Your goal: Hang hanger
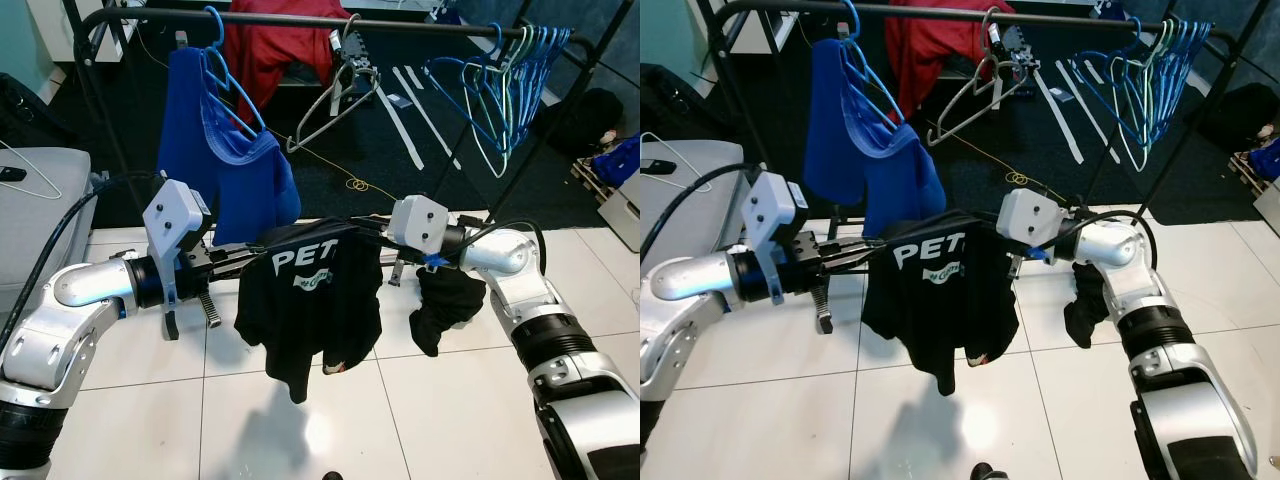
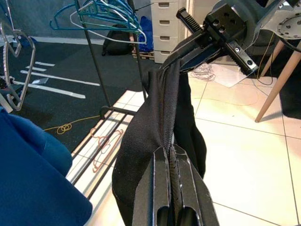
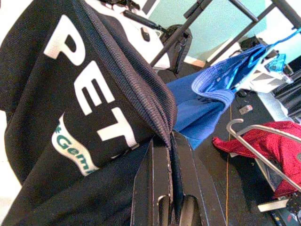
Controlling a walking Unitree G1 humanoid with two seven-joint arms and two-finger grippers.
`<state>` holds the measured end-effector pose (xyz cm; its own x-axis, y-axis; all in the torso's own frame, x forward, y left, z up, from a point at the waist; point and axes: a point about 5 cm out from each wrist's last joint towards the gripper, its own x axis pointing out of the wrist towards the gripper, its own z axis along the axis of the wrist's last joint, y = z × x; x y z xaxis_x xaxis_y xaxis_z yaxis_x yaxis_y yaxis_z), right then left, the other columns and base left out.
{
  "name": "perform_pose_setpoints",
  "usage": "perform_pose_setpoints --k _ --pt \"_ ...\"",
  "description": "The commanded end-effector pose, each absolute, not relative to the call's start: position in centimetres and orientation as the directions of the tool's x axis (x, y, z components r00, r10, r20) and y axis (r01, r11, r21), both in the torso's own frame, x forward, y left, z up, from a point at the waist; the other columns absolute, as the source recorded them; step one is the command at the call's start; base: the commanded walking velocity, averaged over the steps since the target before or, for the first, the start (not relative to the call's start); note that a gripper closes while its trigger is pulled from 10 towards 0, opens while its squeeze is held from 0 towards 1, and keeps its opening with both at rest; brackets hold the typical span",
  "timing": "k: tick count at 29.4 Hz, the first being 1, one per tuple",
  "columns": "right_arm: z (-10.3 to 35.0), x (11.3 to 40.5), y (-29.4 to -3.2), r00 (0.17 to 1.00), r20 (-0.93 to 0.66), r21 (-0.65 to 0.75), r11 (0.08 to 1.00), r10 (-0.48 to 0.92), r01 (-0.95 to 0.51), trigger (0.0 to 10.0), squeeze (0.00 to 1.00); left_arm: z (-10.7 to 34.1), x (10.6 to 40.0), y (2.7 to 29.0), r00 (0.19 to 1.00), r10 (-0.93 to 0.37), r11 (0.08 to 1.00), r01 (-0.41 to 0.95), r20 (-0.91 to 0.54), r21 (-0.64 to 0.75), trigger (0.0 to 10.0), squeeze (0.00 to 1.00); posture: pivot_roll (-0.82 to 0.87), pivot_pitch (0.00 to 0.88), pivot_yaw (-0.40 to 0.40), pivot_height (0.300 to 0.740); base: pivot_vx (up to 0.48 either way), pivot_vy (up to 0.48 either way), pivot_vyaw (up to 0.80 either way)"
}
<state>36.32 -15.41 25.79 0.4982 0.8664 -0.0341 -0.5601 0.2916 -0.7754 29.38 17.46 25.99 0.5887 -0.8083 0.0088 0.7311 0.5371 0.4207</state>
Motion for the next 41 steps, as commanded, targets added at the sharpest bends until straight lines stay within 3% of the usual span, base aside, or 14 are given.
perform_pose_setpoints --k 1,8,10,14,16,20,22,25,30,31,33,38,39,41 --pt "26.0 36.3 -16.4 0.535 0.015 -0.761 0.357 0.844 -0.542 0.0 0.00 26.2 29.0 17.3 0.569 -0.822 0.509 0.741 -0.007 0.438 0.0 0.00 -0.07 0.223 -0.063 0.740 0.000 0.000 0.00" --pt "27.4 36.0 -15.4 0.489 0.093 -0.764 0.378 0.867 -0.524 0.0 0.00 24.6 28.5 14.8 0.508 -0.861 0.472 0.807 -0.011 0.354 0.8 0.00 -0.06 0.221 -0.052 0.740 0.000 0.000 0.00" --pt "27.8 35.9 -15.0 0.457 0.094 -0.773 0.354 0.885 -0.527 0.0 0.00 23.6 28.4 13.9 0.505 -0.863 0.482 0.820 0.005 0.308 9.0 0.00 -0.07 0.222 -0.049 0.740 0.000 0.000 0.00" --pt "28.1 35.8 -14.7 0.436 0.090 -0.778 0.336 0.895 -0.530 0.0 0.00 22.9 28.5 13.6 0.523 -0.852 0.510 0.817 0.028 0.268 10.0 0.00 -0.08 0.220 -0.050 0.740 0.000 0.000 0.00" --pt "28.8 35.7 -14.4 0.392 0.086 -0.780 0.307 0.916 -0.546 0.0 0.00 21.7 28.7 13.3 0.558 -0.828 0.557 0.805 0.060 0.202 10.0 1.00 -0.08 0.216 -0.057 0.740 0.000 0.000 0.00" --pt "29.2 35.6 -14.2 0.355 0.077 -0.773 0.281 0.931 -0.568 0.0 0.00 21.1 29.0 13.5 0.595 -0.801 0.594 0.779 0.060 0.199 10.0 1.00 -0.09 0.214 -0.060 0.740 0.000 0.000 0.00" --pt "29.3 35.4 -14.1 0.317 0.064 -0.765 0.250 0.946 -0.593 0.0 0.00 21.3 29.3 14.0 0.612 -0.787 0.613 0.765 0.071 0.197 10.0 0.16 -0.09 0.210 -0.063 0.740 0.000 0.000 0.00" --pt "29.3 35.2 -14.0 0.293 0.049 -0.763 0.225 0.955 -0.606 0.0 0.00 21.4 29.4 14.4 0.620 -0.780 0.625 0.763 0.086 0.164 10.0 0.00 -0.09 0.206 -0.066 0.740 0.000 0.000 0.00" --pt "29.3 35.0 -14.1 0.269 0.029 -0.764 0.195 0.963 -0.615 0.0 0.00 21.4 29.8 15.2 0.672 -0.734 0.679 0.721 0.098 0.140 10.0 0.00 -0.09 0.202 -0.071 0.740 0.000 0.000 0.00" --pt "29.3 35.0 -14.1 0.260 0.021 -0.765 0.183 0.965 -0.617 0.0 0.00 21.5 30.2 15.7 0.712 -0.692 0.721 0.681 0.116 0.128 10.0 0.74 -0.09 0.199 -0.074 0.740 0.000 0.000 0.00" --pt "29.4 35.0 -14.1 0.254 0.013 -0.768 0.172 0.967 -0.617 0.0 0.00 21.7 30.5 16.1 0.739 -0.659 0.752 0.650 0.140 0.111 10.0 1.00 -0.09 0.197 -0.076 0.740 0.000 0.000 0.00" --pt "29.5 35.0 -14.2 0.246 0.002 -0.771 0.158 0.969 -0.616 0.0 0.00 23.1 30.1 16.9 0.726 -0.630 0.752 0.659 0.275 -0.017 10.0 0.93 -0.09 0.195 -0.076 0.740 0.000 0.000 0.00" --pt "29.5 35.0 -14.2 0.242 0.001 -0.771 0.155 0.970 -0.618 0.0 0.00 23.5 30.0 17.4 0.723 -0.613 0.743 0.664 0.320 -0.077 10.0 0.00 -0.09 0.194 -0.076 0.740 0.000 0.000 0.00" --pt "29.5 34.9 -14.2 0.239 0.000 -0.770 0.153 0.971 -0.620 0.0 0.00 23.6 29.9 17.9 0.725 -0.595 0.738 0.664 0.347 -0.123 10.0 0.00 -0.09 0.194 -0.076 0.740 0.000 0.000 0.00"
